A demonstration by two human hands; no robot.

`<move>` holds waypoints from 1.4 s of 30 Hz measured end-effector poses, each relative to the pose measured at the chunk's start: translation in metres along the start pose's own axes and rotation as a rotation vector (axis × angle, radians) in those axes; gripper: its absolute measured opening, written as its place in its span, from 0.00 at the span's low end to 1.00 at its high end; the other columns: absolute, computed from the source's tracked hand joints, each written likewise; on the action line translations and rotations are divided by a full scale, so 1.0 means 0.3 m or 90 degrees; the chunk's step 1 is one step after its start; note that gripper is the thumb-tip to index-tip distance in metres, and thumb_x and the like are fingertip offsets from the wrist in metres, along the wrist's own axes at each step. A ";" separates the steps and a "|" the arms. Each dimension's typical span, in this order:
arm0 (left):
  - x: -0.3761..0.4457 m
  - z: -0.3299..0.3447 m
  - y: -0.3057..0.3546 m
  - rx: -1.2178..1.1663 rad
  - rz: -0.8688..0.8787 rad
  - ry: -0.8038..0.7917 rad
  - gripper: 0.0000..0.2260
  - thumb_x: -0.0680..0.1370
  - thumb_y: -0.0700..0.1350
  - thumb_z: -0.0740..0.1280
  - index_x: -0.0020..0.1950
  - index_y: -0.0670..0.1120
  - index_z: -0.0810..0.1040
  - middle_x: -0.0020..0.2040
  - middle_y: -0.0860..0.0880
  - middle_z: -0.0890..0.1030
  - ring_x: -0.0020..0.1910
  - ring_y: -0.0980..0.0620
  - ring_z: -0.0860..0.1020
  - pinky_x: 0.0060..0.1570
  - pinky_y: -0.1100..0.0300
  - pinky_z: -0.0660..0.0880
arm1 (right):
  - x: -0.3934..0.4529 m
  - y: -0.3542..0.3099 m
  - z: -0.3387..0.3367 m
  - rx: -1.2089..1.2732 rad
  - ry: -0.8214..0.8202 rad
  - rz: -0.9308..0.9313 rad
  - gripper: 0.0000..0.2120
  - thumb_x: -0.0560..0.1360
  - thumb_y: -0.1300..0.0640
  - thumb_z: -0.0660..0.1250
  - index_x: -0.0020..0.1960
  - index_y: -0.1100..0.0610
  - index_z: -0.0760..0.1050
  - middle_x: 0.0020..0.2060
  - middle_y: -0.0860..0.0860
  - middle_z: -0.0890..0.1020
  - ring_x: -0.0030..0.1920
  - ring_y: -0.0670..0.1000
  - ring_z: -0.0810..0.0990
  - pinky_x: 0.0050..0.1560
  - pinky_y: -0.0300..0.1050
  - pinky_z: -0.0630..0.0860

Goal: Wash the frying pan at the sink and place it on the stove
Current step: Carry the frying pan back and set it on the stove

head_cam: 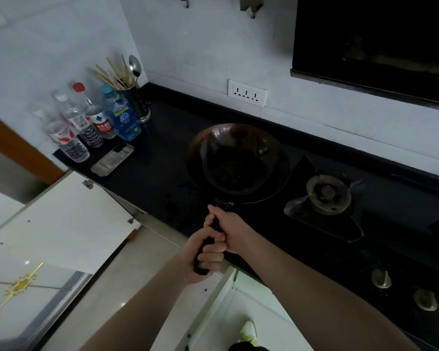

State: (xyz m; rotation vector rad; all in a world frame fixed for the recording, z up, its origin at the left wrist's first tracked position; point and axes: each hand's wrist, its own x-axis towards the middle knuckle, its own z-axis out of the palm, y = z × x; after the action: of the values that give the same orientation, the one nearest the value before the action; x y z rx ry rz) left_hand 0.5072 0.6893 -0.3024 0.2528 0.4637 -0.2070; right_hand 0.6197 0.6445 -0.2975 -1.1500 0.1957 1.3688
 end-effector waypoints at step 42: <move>-0.083 -0.036 0.196 0.540 -0.038 0.422 0.10 0.78 0.50 0.68 0.47 0.42 0.77 0.36 0.46 0.78 0.31 0.51 0.78 0.36 0.56 0.79 | 0.016 0.003 -0.029 -0.227 -0.012 0.012 0.11 0.81 0.54 0.60 0.59 0.57 0.75 0.54 0.55 0.83 0.55 0.52 0.81 0.58 0.47 0.77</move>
State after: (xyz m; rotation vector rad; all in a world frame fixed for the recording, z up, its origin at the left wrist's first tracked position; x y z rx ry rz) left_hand 0.4958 0.7515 -0.2887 1.1603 1.0284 -0.3744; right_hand 0.6246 0.6412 -0.3054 -1.4312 -0.0542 1.4682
